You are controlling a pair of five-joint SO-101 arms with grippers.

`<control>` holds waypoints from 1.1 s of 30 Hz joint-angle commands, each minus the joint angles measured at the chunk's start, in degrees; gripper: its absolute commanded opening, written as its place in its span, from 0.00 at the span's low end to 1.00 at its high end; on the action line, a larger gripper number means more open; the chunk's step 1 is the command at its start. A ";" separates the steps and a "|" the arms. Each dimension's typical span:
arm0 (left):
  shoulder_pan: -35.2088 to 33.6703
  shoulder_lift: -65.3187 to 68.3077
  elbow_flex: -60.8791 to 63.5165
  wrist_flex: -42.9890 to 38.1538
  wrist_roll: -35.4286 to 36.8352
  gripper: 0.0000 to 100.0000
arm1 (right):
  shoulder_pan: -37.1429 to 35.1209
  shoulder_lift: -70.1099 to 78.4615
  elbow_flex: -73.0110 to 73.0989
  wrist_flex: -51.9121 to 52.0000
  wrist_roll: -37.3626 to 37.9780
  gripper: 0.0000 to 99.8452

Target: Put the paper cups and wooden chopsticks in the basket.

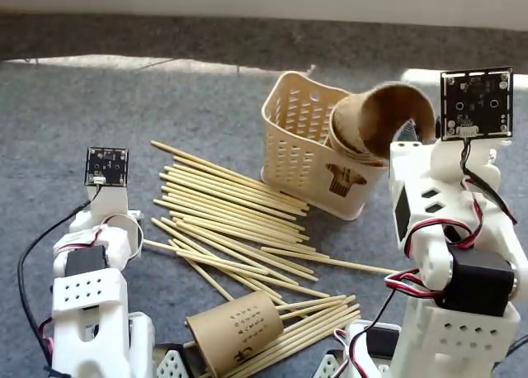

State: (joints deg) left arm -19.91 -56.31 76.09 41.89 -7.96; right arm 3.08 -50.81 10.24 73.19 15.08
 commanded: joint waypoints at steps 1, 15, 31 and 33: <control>-0.75 -1.36 -0.22 -0.97 0.18 0.13 | -0.75 0.22 -2.42 -1.19 -0.44 0.00; -0.75 -1.36 -0.22 -0.97 0.18 0.13 | -1.36 -0.22 -2.24 0.57 -0.53 0.01; -7.43 -1.36 -0.66 -2.55 0.62 0.13 | -31.52 0.31 -3.65 21.67 -0.18 0.01; -8.13 -1.36 -0.66 -2.55 0.62 0.13 | -35.74 0.40 -3.30 22.81 -0.18 0.01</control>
State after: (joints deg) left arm -26.86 -56.31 76.09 40.31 -7.96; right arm -26.73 -50.81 9.27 94.29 15.08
